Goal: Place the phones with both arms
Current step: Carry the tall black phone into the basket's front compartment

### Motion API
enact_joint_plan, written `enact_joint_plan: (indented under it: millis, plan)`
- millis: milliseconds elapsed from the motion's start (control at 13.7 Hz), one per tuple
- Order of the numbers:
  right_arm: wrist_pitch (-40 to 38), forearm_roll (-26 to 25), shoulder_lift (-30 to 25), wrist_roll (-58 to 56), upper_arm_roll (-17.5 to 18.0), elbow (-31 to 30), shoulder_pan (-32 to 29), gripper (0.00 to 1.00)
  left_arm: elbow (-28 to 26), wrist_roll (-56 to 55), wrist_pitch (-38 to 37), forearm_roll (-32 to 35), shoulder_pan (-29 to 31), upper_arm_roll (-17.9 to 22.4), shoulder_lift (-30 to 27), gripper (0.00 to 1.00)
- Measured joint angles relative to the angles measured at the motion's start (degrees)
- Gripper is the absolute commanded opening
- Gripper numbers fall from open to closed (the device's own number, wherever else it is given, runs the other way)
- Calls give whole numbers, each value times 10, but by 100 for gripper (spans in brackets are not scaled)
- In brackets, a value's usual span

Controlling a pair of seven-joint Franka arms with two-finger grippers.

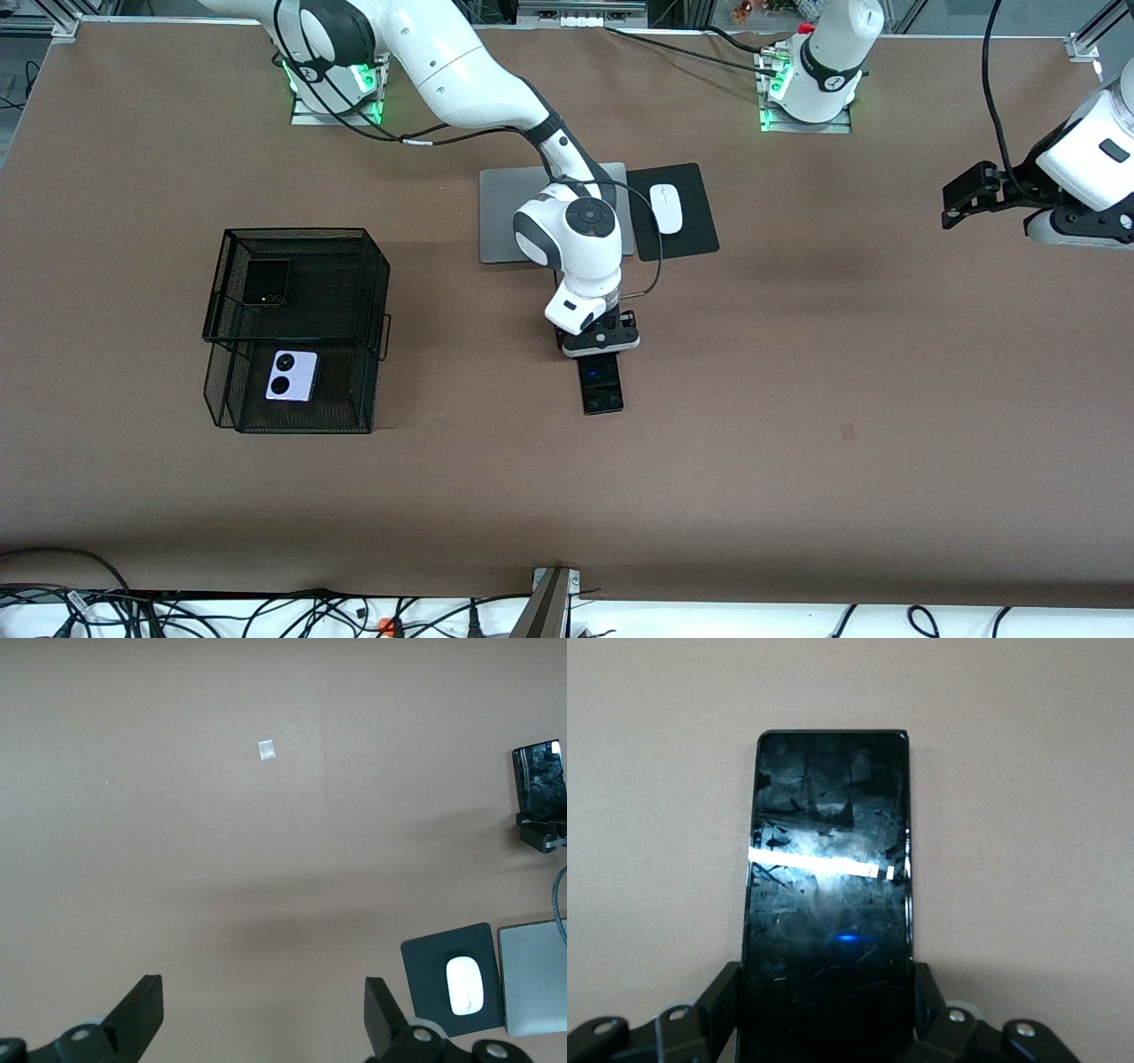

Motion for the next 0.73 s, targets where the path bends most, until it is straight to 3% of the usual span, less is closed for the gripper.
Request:
enact_joint_plan:
  millis: [219, 364, 728]
  plan:
    - [-15, -4, -1, 0, -10, 4, 1, 20, 0, 0, 0, 0, 0, 0, 0, 100]
    - [-72, -4, -18, -6, -33, 18, -3, 20, 0, 0, 0, 0, 0, 0, 0, 100]
    - [-281, -4, -163, -115, -52, 18, -77, 20, 0, 0, 0, 0, 0, 1, 0, 100]
